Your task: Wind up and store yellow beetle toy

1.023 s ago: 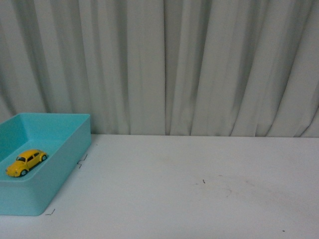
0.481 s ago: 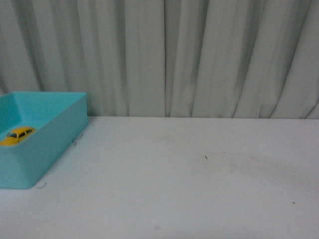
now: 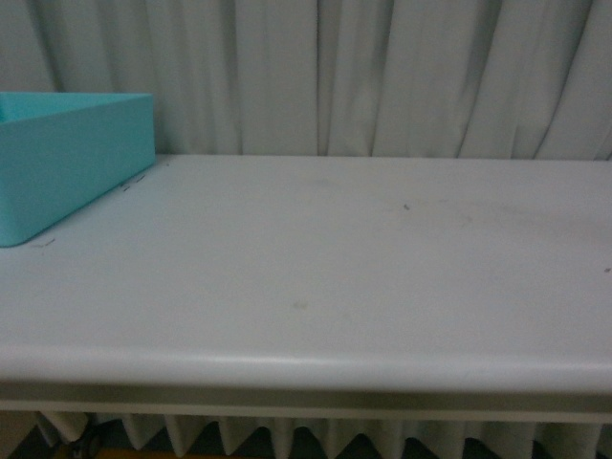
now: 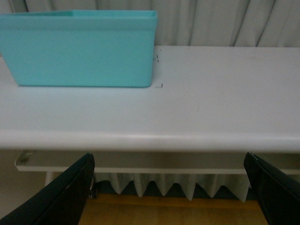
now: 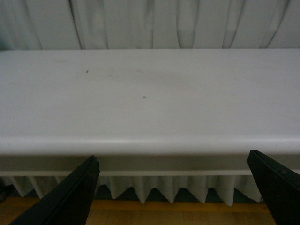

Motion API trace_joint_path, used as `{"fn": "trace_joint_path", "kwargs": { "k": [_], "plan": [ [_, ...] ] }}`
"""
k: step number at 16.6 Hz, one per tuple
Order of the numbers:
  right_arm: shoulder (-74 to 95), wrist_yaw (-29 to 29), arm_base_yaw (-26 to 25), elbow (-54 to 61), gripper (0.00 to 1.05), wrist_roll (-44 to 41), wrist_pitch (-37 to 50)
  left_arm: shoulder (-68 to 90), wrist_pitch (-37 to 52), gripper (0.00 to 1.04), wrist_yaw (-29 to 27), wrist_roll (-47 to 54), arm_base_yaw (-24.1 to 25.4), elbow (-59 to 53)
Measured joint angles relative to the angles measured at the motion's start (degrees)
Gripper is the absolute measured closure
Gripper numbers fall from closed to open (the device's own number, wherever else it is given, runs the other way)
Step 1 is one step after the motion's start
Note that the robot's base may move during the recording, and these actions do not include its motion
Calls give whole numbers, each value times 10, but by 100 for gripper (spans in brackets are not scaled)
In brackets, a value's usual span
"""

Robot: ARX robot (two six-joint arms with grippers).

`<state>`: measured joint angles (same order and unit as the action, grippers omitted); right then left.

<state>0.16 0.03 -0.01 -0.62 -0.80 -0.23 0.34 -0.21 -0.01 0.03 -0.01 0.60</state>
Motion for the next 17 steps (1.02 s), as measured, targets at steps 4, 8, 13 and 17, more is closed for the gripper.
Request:
{"fn": "trace_joint_path", "kwargs": {
  "k": [4, 8, 13, 17],
  "plan": [
    [0, 0, 0, 0, 7, 0, 1, 0, 0, 7, 0, 0, 0, 0],
    [0, 0, 0, 0, 7, 0, 0, 0, 0, 7, 0, 0, 0, 0],
    [0, 0, 0, 0, 7, 0, -2, 0, -2, 7, 0, 0, 0, 0],
    [0, 0, 0, 0, 7, 0, -1, 0, -1, 7, 0, 0, 0, 0]
  ]
}}
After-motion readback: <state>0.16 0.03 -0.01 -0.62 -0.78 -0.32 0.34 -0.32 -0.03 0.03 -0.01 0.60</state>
